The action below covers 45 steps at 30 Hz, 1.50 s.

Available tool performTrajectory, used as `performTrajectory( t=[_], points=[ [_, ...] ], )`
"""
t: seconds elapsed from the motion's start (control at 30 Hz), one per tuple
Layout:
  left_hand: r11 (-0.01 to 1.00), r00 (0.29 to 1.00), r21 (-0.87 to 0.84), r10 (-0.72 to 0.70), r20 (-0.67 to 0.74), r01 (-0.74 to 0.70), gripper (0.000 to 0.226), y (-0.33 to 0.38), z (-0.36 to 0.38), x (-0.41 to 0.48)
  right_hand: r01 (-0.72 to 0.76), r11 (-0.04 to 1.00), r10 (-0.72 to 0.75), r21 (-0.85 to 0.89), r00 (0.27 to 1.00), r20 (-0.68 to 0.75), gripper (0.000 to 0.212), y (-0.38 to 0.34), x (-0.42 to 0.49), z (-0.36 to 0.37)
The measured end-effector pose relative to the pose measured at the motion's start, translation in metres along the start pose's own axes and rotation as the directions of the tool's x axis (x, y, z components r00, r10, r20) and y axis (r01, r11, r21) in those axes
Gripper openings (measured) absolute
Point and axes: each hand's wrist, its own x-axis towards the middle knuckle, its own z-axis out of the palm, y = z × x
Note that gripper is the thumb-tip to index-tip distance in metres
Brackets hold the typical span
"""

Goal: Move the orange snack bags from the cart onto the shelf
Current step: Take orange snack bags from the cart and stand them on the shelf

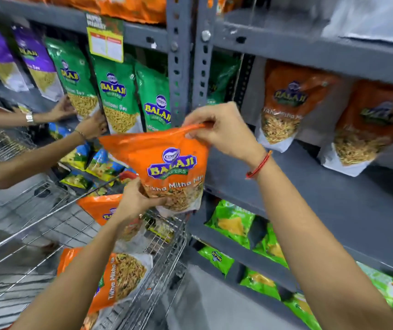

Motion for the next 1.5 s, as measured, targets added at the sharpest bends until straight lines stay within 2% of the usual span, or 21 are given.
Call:
performTrajectory(
  t=[0.1,0.17,0.23,0.27,0.3,0.33,0.4,0.43,0.47,0.5,0.63,0.77,0.83,0.93,1.17,1.3,1.4,1.5],
  points=[
    [0.993,0.995,-0.066,0.095,0.009,-0.094,0.035,0.031,0.023,0.008,0.008,0.998,0.01,0.057,0.951,-0.309,0.029,0.018,-0.015,-0.029],
    [0.983,0.987,-0.104,0.157,0.032,-0.152,0.033,0.047,0.042,0.015,0.006,0.993,0.059,0.119,0.845,-0.532,0.058,0.039,-0.036,-0.041],
    [0.977,0.985,-0.154,0.159,0.073,-0.147,0.036,0.06,0.063,0.022,-0.011,0.952,0.219,0.307,0.724,-0.655,0.087,0.064,-0.064,-0.043],
    [0.972,0.982,-0.187,0.165,0.093,-0.146,0.037,0.066,0.073,0.025,-0.05,0.917,0.319,0.396,0.69,-0.65,0.097,0.079,-0.08,-0.041],
    [0.966,0.977,-0.208,0.18,0.112,-0.154,0.036,0.072,0.084,0.03,-0.118,0.882,0.403,0.455,0.69,-0.602,0.103,0.095,-0.097,-0.041],
    [0.959,0.972,-0.234,0.192,0.133,-0.157,0.036,0.079,0.098,0.035,-0.215,0.855,0.465,0.471,0.721,-0.514,0.107,0.112,-0.116,-0.042],
    [0.95,0.967,-0.279,0.19,0.171,-0.138,0.038,0.093,0.122,0.049,-0.405,0.812,0.529,0.42,0.816,-0.235,0.109,0.142,-0.148,-0.041],
    [0.948,0.963,-0.292,0.188,0.195,-0.126,0.039,0.098,0.134,0.055,-0.464,0.797,0.535,0.387,0.84,-0.094,0.107,0.155,-0.16,-0.037],
    [0.948,0.954,-0.294,0.195,0.228,-0.123,0.038,0.105,0.148,0.063,-0.501,0.785,0.542,0.365,0.84,-0.012,0.104,0.166,-0.169,-0.035],
    [0.949,0.944,-0.291,0.2,0.262,-0.121,0.038,0.109,0.161,0.071,-0.528,0.77,0.565,0.358,0.825,0.0,0.101,0.176,-0.175,-0.034],
    [0.96,0.908,-0.259,0.198,0.37,-0.103,0.043,0.117,0.209,0.102,-0.582,0.739,0.658,0.34,0.73,-0.182,0.091,0.207,-0.183,-0.043],
    [0.98,0.875,-0.197,0.12,0.469,-0.029,0.068,0.099,0.247,0.122,-0.659,0.666,0.742,0.349,0.633,-0.219,0.087,0.237,-0.196,-0.039],
    [0.986,0.898,-0.168,0.081,0.433,-0.009,0.07,0.082,0.259,0.124,-0.688,0.634,0.772,0.353,0.593,-0.23,0.084,0.248,-0.195,-0.036],
    [0.993,0.922,-0.118,0.068,0.38,-0.025,0.064,0.065,0.272,0.134,-0.71,0.617,0.786,0.339,0.577,-0.221,0.083,0.265,-0.183,-0.039],
    [0.994,0.909,-0.106,0.072,0.411,-0.03,0.064,0.064,0.283,0.167,-0.741,0.604,0.797,0.293,0.557,-0.235,0.088,0.288,-0.163,-0.044],
    [0.997,0.928,-0.051,0.066,0.367,-0.05,0.071,0.068,0.284,0.169,-0.767,0.572,0.82,0.29,0.526,-0.225,0.088,0.286,-0.158,-0.046],
    [0.99,0.96,-0.128,0.086,0.265,-0.053,0.086,0.074,0.277,0.147,-0.756,0.574,0.814,0.314,0.486,-0.317,0.094,0.267,-0.161,-0.041],
    [0.979,0.985,-0.197,0.089,0.145,-0.06,0.073,0.066,0.249,0.111,-0.742,0.582,0.776,0.333,0.384,-0.5,0.091,0.229,-0.169,-0.019]
  ],
)
